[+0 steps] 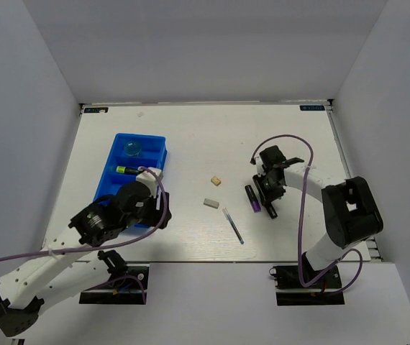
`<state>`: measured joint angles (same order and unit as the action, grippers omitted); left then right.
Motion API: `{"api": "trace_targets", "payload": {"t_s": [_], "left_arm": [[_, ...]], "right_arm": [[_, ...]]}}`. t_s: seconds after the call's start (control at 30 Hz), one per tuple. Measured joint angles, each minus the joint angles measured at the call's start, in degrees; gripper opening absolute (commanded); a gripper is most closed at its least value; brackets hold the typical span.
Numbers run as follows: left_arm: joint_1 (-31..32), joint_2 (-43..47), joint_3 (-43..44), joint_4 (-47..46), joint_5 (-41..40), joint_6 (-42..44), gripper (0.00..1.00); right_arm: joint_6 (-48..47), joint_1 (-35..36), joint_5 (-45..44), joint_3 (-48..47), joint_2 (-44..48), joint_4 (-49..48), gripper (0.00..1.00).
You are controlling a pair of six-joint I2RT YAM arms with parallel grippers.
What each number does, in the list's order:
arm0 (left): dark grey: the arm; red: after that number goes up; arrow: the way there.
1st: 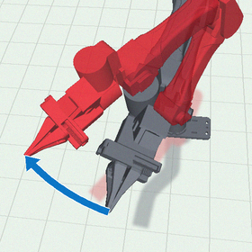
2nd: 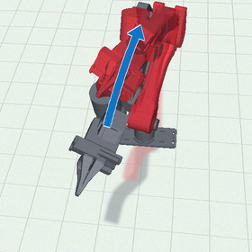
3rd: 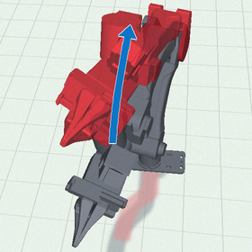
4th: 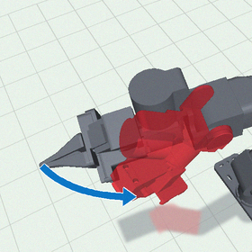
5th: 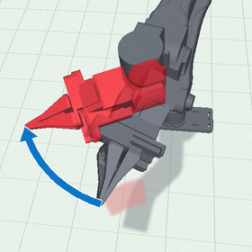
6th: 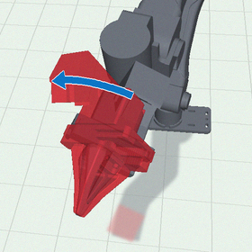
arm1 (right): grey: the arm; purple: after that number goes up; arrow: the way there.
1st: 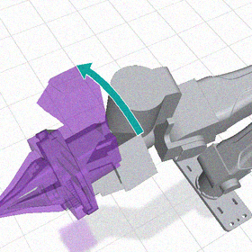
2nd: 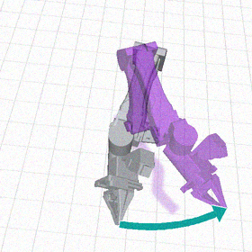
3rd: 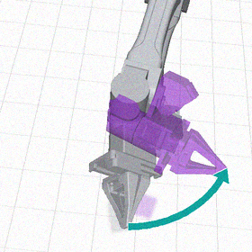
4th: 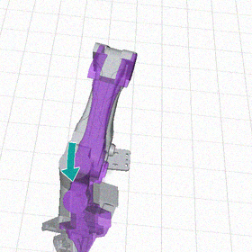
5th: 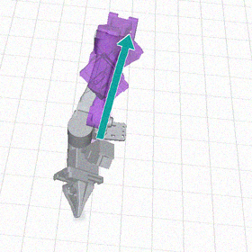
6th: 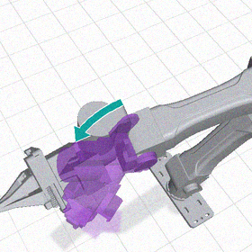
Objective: Sort the stationery into containers
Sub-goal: Pick up the pen from the center of the board, then place the pen in the storage box.
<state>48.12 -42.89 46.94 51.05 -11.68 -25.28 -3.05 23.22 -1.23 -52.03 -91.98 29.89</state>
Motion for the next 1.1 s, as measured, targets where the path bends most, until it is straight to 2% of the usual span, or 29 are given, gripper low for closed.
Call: {"api": "trace_targets", "payload": {"t_s": [0.07,0.13,0.33,0.47,0.57,0.67,0.8,0.87,0.97,1.1], "left_arm": [[0.0,1.6,1.3,0.9,-0.5,1.3,0.80],[0.0,3.7,2.9,1.1,-0.9,2.7,0.80],[0.0,11.1,4.5,-2.8,0.0,6.5,0.80],[0.0,14.4,4.4,-5.9,1.9,8.2,0.80],[0.0,15.0,4.4,-6.9,2.3,9.2,0.80],[0.0,14.4,4.8,-6.9,2.3,10.2,0.80],[0.0,12.7,6.9,-7.2,2.4,11.6,0.80],[0.0,12.5,7.3,-7.6,2.4,11.9,0.80],[0.0,12.5,7.3,-7.9,2.4,12.2,0.80],[0.0,12.4,7.3,-8.1,2.4,12.2,0.80]], "right_arm": [[-2.8,0.1,1.6,-1.8,-0.1,3.1,0.00],[-6.7,0.3,4.0,-7.5,-0.4,7.3,0.00],[-19.6,2.1,15.0,-35.9,-5.7,14.2,0.00],[-25.7,5.6,23.4,-52.5,-14.1,18.6,0.00],[-26.6,8.6,29.5,-61.7,-22.0,17.6,0.00],[-25.1,11.3,35.8,-64.4,-27.6,10.4,0.00],[-16.2,14.9,43.4,-62.1,-32.9,-9.7,0.00],[-11.6,16.4,45.6,-64.5,-37.0,-17.4,0.00],[-6.1,18.8,45.9,-72.4,-45.0,-27.1,0.00],[-2.0,22.1,45.0,-74.2,-49.1,-35.6,0.00]]}}
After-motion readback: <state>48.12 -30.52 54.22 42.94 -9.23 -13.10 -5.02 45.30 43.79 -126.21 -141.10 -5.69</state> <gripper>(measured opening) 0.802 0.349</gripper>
